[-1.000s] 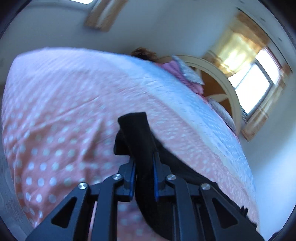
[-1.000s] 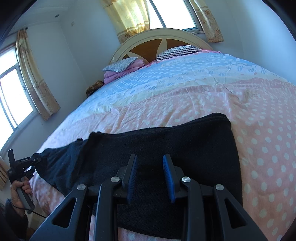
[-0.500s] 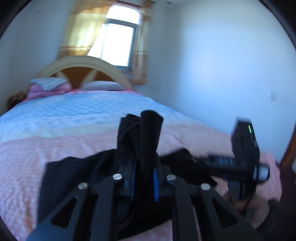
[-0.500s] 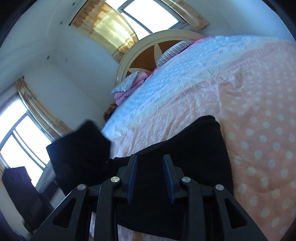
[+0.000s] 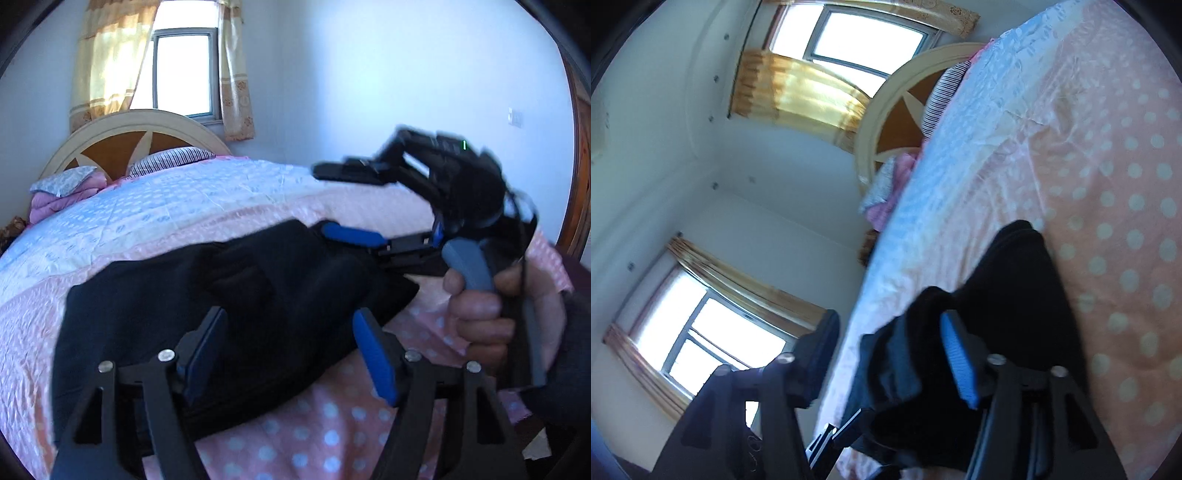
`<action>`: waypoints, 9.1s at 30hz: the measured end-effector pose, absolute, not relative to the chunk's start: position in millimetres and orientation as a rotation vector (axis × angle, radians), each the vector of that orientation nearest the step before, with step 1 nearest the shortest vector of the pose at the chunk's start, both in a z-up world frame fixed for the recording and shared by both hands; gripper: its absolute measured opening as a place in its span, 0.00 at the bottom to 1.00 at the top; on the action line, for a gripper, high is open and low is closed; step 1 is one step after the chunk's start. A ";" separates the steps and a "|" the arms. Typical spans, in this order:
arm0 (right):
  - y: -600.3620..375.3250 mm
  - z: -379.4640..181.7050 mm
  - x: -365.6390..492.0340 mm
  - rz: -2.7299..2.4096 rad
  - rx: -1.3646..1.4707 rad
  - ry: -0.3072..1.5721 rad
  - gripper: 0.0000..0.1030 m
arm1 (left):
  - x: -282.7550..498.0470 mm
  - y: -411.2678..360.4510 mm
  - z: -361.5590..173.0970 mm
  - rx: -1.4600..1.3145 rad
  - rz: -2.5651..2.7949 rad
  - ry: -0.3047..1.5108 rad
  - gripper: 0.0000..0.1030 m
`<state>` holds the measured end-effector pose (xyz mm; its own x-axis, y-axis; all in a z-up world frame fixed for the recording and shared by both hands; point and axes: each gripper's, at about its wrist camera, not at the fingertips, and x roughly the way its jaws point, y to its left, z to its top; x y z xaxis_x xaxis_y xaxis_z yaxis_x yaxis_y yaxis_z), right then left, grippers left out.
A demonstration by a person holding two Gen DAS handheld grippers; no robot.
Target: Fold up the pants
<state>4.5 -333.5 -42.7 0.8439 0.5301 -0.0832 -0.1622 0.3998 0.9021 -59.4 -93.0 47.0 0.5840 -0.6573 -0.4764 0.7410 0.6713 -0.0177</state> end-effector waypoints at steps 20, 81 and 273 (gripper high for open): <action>-224.3 17.7 1.1 0.200 0.175 0.548 0.20 | -0.2 39.1 41.7 -0.159 -0.378 0.610 0.72; -317.6 2.8 1.4 0.247 0.578 0.578 0.58 | 26.1 -10.3 6.2 0.041 -0.290 0.823 0.88; -306.2 -35.7 9.5 0.083 0.508 0.674 0.50 | 40.2 -14.5 -7.0 -0.240 -0.498 0.893 0.46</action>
<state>9.5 -306.2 -35.7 0.7827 0.2346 -0.5764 0.0878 0.8753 0.4755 40.2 -14.5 -7.0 0.5237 -0.5087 -0.6833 0.3133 0.8609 -0.4008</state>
